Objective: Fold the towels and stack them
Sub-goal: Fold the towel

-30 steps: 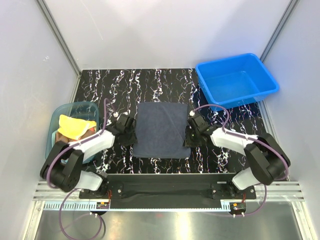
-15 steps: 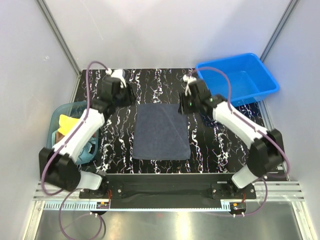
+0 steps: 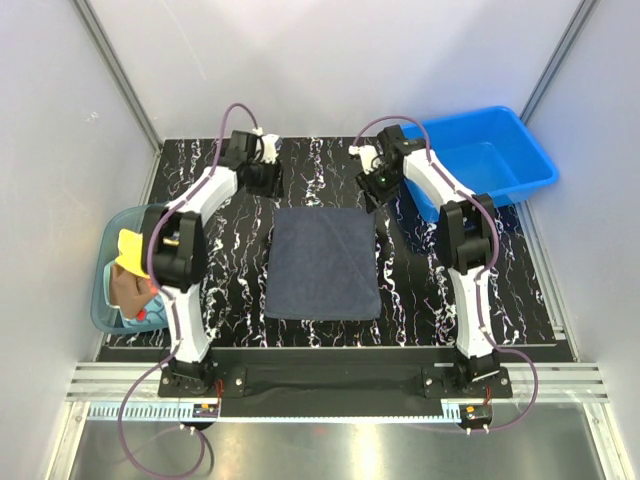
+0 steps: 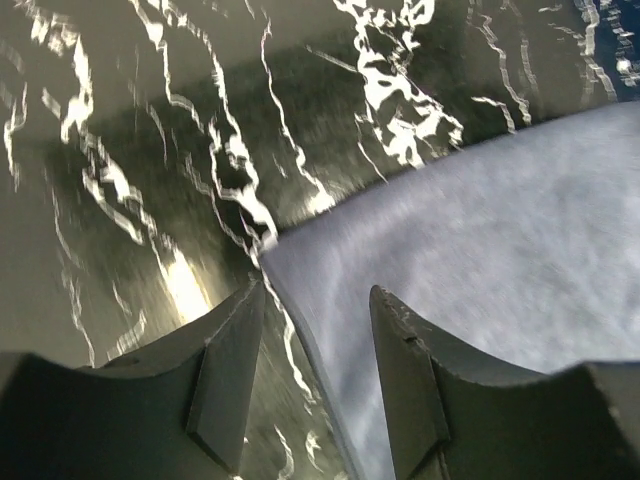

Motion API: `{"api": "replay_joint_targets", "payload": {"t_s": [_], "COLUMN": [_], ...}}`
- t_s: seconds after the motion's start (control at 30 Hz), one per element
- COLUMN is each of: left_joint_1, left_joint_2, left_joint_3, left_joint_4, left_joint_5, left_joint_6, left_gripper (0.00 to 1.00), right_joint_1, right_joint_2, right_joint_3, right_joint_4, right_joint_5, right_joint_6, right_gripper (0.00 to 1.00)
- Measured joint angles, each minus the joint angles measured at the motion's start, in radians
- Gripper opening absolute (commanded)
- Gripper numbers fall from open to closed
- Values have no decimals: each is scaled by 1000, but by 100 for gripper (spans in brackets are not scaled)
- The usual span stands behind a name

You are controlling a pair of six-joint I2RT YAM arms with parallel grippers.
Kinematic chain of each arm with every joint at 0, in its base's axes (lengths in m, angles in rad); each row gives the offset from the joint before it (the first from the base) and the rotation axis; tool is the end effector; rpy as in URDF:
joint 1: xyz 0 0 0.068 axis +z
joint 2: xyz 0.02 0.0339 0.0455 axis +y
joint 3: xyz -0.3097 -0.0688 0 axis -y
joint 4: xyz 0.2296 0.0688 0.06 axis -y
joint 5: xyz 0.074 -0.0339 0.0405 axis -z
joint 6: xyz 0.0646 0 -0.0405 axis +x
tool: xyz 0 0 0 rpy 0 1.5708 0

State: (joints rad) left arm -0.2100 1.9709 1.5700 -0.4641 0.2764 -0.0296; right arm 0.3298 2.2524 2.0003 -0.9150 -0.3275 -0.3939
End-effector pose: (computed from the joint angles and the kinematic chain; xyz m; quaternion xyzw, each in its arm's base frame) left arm 0.4499 -0.1139 0.2608 0.1311 0.9214 -0.1693 0.3244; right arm 0.4716 0.1834 0.2305 -0.3727 0.8924 0.1533 0.2028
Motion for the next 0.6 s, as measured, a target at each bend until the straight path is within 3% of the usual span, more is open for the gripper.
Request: {"api": "replay_joint_targets", "payload": {"t_s": [0.13, 0.37, 0.6], "left_joint_1": [5, 9, 12], "left_joint_2": [116, 222, 295], "left_joint_3": [134, 259, 294], "left_joint_4": [-73, -198, -246], "left_joint_5": [11, 18, 23], "left_joint_6": [77, 188, 236], "left_gripper": [52, 50, 50], "right_joint_1": [-32, -43, -53], "right_joint_2": [102, 136, 188], "right_joint_3": [121, 195, 236], "right_joint_4": [-109, -181, -194], "right_joint_5": [-8, -35, -74], "right_joint_6": [-114, -262, -328], "right_gripper": [48, 48, 48]}}
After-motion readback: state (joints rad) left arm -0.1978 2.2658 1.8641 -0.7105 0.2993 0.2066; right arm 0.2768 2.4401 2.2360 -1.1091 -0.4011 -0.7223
